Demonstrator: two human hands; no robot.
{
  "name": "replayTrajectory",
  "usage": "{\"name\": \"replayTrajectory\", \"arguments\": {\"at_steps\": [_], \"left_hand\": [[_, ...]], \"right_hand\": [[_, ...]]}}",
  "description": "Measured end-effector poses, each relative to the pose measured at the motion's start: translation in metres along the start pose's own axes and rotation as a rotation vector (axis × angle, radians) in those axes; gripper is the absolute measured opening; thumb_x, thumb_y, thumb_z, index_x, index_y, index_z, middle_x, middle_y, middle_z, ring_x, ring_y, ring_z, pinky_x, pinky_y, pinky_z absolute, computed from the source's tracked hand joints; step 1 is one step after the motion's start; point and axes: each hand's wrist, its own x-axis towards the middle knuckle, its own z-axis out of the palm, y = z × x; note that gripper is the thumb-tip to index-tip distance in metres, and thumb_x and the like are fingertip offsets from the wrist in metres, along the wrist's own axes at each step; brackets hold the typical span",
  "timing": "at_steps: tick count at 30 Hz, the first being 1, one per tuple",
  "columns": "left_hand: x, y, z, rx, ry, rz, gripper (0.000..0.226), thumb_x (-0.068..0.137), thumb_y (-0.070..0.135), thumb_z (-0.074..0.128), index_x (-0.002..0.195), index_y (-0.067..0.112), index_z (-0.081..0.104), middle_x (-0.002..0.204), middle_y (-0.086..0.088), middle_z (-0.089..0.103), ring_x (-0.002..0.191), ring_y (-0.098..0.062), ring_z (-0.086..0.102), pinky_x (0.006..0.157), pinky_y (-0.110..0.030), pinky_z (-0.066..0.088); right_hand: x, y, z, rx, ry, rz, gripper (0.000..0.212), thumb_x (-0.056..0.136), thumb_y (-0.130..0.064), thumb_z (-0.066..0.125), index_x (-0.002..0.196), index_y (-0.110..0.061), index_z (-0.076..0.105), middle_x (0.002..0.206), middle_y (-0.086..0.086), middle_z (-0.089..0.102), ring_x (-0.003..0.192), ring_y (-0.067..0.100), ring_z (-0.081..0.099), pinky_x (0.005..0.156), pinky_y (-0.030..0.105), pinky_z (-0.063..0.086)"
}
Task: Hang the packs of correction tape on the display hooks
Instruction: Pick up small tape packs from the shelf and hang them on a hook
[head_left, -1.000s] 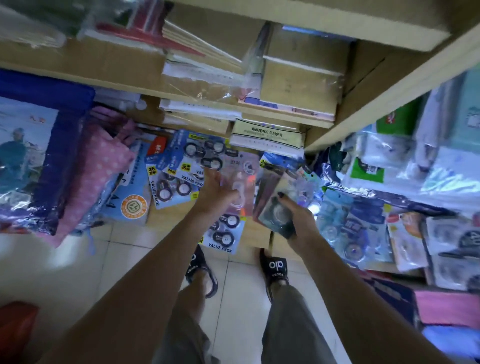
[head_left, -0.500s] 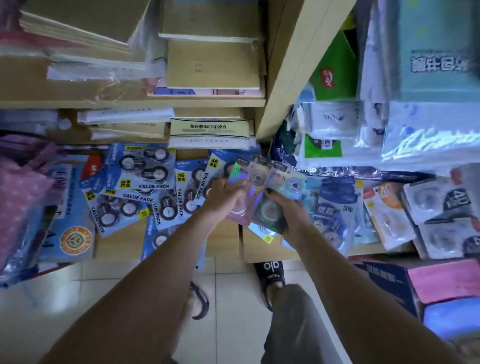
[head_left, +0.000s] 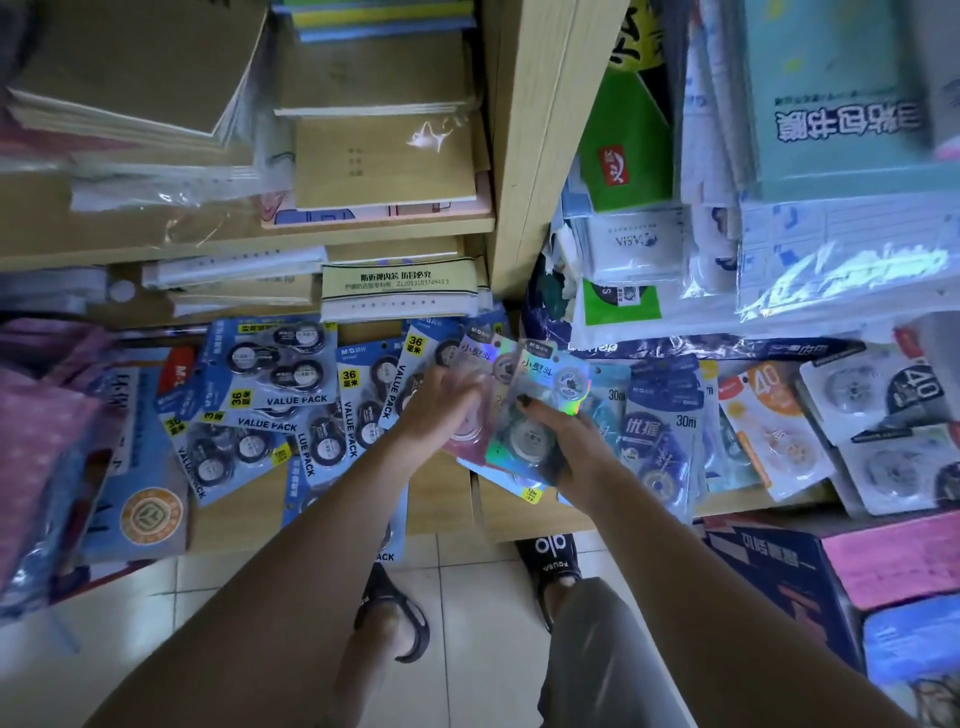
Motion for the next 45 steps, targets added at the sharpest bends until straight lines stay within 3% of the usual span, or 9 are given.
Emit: {"name": "replayTrajectory", "arguments": {"at_steps": [5,10,14,18,26,32,36,42,45], "left_hand": [[-0.014,-0.002,-0.004,-0.131,-0.070,-0.024,0.020,0.104,0.041,0.056,0.095,0.025,0.051,0.081,0.002,0.056,0.069,0.000,0.057,0.074,-0.020,0.046],[-0.052,0.020,-0.017,-0.191,-0.020,0.004,0.026,0.102,0.035,0.063,0.110,0.011,0.059,0.098,-0.010,0.063,0.086,-0.019,0.061,0.079,-0.026,0.047],[-0.104,0.057,-0.028,-0.217,0.032,0.047,0.028,0.099,0.021,0.068,0.114,-0.002,0.058,0.083,-0.004,0.059,0.062,0.001,0.057,0.061,-0.007,0.044],[-0.169,0.119,-0.037,-0.238,0.052,0.163,0.042,0.087,0.045,0.073,0.107,0.010,0.061,0.079,0.006,0.059,0.071,-0.007,0.057,0.070,-0.024,0.042],[-0.284,0.250,-0.052,-0.300,0.145,0.464,0.016,0.095,0.013,0.073,0.109,0.011,0.065,0.077,0.021,0.067,0.073,0.003,0.062,0.066,-0.009,0.045],[-0.353,0.326,-0.076,-0.383,0.119,0.641,0.017,0.095,0.008,0.071,0.111,0.012,0.065,0.087,0.008,0.072,0.079,-0.006,0.068,0.063,-0.022,0.055],[-0.384,0.363,-0.094,-0.356,0.076,0.763,0.018,0.094,0.022,0.075,0.101,0.037,0.069,0.102,0.000,0.073,0.094,-0.010,0.068,0.073,-0.020,0.055],[-0.428,0.425,-0.112,-0.282,0.045,0.924,0.014,0.099,0.015,0.066,0.110,0.023,0.063,0.088,0.014,0.072,0.086,0.000,0.067,0.072,-0.010,0.048],[-0.448,0.461,-0.118,-0.275,0.048,1.002,0.016,0.097,0.029,0.070,0.109,0.024,0.062,0.097,-0.014,0.068,0.088,-0.016,0.067,0.073,-0.020,0.053]], "right_hand": [[-0.018,-0.004,0.003,-0.038,-0.068,-0.003,0.018,0.092,-0.008,0.075,0.107,-0.016,0.070,0.080,0.002,0.082,0.066,0.017,0.079,0.058,0.041,0.067],[-0.064,-0.013,0.007,-0.033,-0.179,-0.047,0.021,0.093,-0.005,0.072,0.109,-0.019,0.072,0.099,0.005,0.081,0.083,0.021,0.079,0.086,0.048,0.064],[-0.129,-0.035,0.011,-0.060,-0.223,-0.138,0.025,0.091,-0.002,0.070,0.113,-0.015,0.070,0.098,0.006,0.081,0.083,0.022,0.079,0.072,0.038,0.066],[-0.209,-0.074,0.011,-0.082,-0.279,-0.228,0.032,0.086,0.003,0.075,0.116,-0.005,0.072,0.098,0.012,0.080,0.086,0.029,0.076,0.073,0.034,0.065],[-0.355,-0.153,0.011,-0.128,-0.360,-0.433,0.034,0.081,0.000,0.074,0.115,0.001,0.074,0.106,0.018,0.079,0.101,0.034,0.077,0.076,0.039,0.063],[-0.449,-0.193,0.032,-0.164,-0.383,-0.620,0.066,0.054,-0.026,0.096,0.110,0.002,0.076,0.117,0.038,0.070,0.112,0.054,0.068,0.083,0.055,0.062],[-0.500,-0.211,0.048,-0.167,-0.385,-0.747,0.077,0.025,-0.055,0.102,0.094,-0.024,0.084,0.101,0.018,0.080,0.094,0.038,0.078,0.088,0.057,0.059],[-0.568,-0.246,0.058,-0.143,-0.291,-0.887,0.042,0.069,-0.012,0.090,0.110,-0.013,0.078,0.109,0.018,0.080,0.091,0.033,0.079,0.080,0.049,0.063],[-0.605,-0.269,0.063,-0.127,-0.263,-0.964,0.046,0.075,-0.011,0.087,0.119,-0.011,0.072,0.107,0.016,0.080,0.094,0.036,0.079,0.086,0.059,0.062]]}}
